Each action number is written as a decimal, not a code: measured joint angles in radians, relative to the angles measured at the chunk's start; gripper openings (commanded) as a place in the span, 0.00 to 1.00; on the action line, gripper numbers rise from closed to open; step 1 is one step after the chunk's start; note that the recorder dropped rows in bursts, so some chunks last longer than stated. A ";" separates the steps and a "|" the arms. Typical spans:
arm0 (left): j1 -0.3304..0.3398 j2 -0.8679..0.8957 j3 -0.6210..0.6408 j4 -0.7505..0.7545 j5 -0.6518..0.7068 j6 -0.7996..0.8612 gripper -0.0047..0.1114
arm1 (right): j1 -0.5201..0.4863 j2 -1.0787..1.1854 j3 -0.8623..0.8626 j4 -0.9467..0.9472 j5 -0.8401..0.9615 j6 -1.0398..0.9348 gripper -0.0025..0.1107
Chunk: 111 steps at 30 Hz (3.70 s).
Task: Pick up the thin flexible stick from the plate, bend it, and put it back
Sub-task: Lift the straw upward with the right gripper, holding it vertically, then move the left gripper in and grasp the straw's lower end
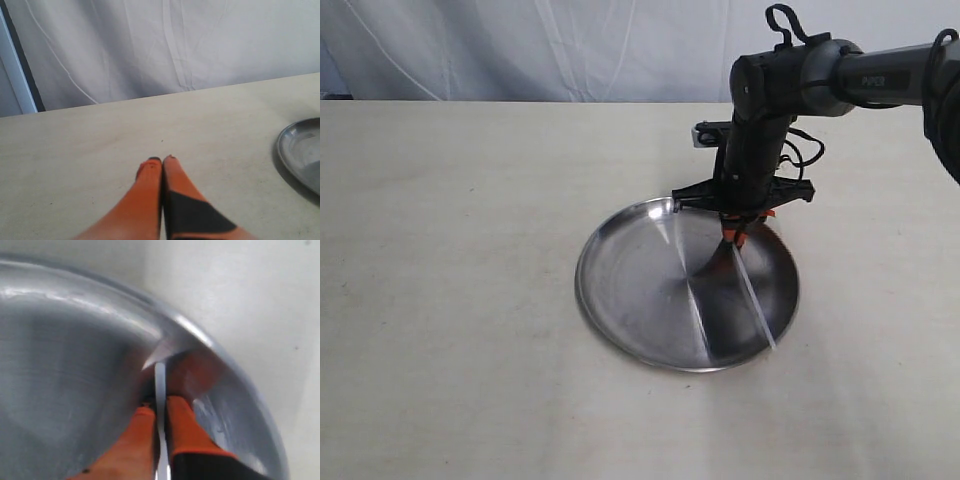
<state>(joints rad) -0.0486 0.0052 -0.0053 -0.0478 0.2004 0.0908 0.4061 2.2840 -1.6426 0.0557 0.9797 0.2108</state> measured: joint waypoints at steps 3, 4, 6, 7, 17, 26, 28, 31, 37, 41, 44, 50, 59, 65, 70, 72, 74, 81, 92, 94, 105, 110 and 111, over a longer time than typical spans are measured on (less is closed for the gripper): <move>0.000 0.000 0.000 0.000 0.000 0.000 0.04 | 0.000 0.000 0.000 0.024 -0.013 -0.021 0.01; 0.000 0.000 0.000 0.000 0.000 0.000 0.04 | 0.000 -0.002 0.000 0.042 -0.020 -0.032 0.01; 0.000 0.000 0.000 0.000 0.000 0.000 0.04 | 0.000 -0.003 0.000 0.090 -0.037 -0.057 0.01; 0.000 0.000 0.000 0.000 0.000 0.000 0.04 | 0.000 -0.006 0.000 0.107 -0.041 -0.065 0.01; 0.000 0.000 0.000 0.000 0.000 0.000 0.04 | 0.005 -0.078 0.012 0.156 -0.065 -0.105 0.01; 0.000 0.000 0.000 0.000 0.000 0.000 0.04 | 0.005 -0.166 0.012 0.157 -0.069 -0.164 0.01; 0.000 0.000 0.000 0.000 0.000 0.000 0.04 | 0.005 -0.203 0.012 0.167 -0.071 -0.187 0.01; 0.000 0.000 0.000 0.000 0.000 0.000 0.04 | 0.005 -0.259 0.012 0.201 -0.078 -0.225 0.01; 0.000 0.000 0.000 0.000 0.000 0.000 0.04 | 0.005 -0.389 0.035 0.347 -0.127 -0.343 0.01; 0.000 0.000 0.000 0.000 0.000 0.000 0.04 | 0.005 -0.505 0.141 0.481 -0.191 -0.441 0.01; 0.000 0.000 0.000 0.000 -0.002 0.000 0.04 | 0.005 -0.591 0.257 0.583 -0.238 -0.525 0.01; 0.000 0.000 0.001 -0.595 -0.266 -0.247 0.04 | 0.005 -0.751 0.499 0.823 -0.369 -0.750 0.01; 0.000 -0.001 -0.081 -1.001 -0.050 -0.338 0.04 | 0.005 -0.756 0.517 0.943 -0.378 -0.862 0.01; 0.000 0.240 -0.237 -1.266 0.263 0.050 0.04 | 0.005 -0.756 0.517 1.070 -0.373 -0.927 0.01; 0.000 0.532 -0.337 -1.419 0.504 0.365 0.05 | 0.005 -0.756 0.517 1.129 -0.338 -0.959 0.01; 0.000 0.666 -0.380 -1.424 0.596 0.451 0.09 | 0.005 -0.756 0.517 1.148 -0.310 -0.962 0.01; 0.000 0.786 -0.420 -1.432 0.680 0.528 0.17 | 0.005 -0.756 0.517 1.165 -0.282 -0.965 0.01; 0.000 1.159 -0.554 -1.474 0.922 0.750 0.51 | 0.005 -0.756 0.518 1.213 -0.234 -0.970 0.01; 0.000 1.317 -0.580 -1.568 0.997 0.970 0.55 | 0.005 -0.756 0.518 1.330 -0.209 -0.985 0.01; 0.000 1.317 -0.580 -1.588 0.995 0.995 0.55 | 0.005 -0.756 0.518 1.361 -0.207 -0.988 0.01; -0.091 1.320 -0.583 -1.624 0.931 1.047 0.55 | 0.005 -0.756 0.518 1.521 -0.189 -1.068 0.01; -0.138 1.322 -0.609 -1.644 0.906 1.066 0.48 | 0.005 -0.756 0.518 1.536 -0.181 -1.084 0.01; -0.142 1.322 -0.614 -1.644 0.902 1.061 0.41 | 0.005 -0.756 0.518 1.536 -0.179 -1.084 0.01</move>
<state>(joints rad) -0.1905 1.3267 -0.6195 -1.6918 1.1024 1.1521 0.4109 1.5279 -1.1241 1.5916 0.8003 -0.8735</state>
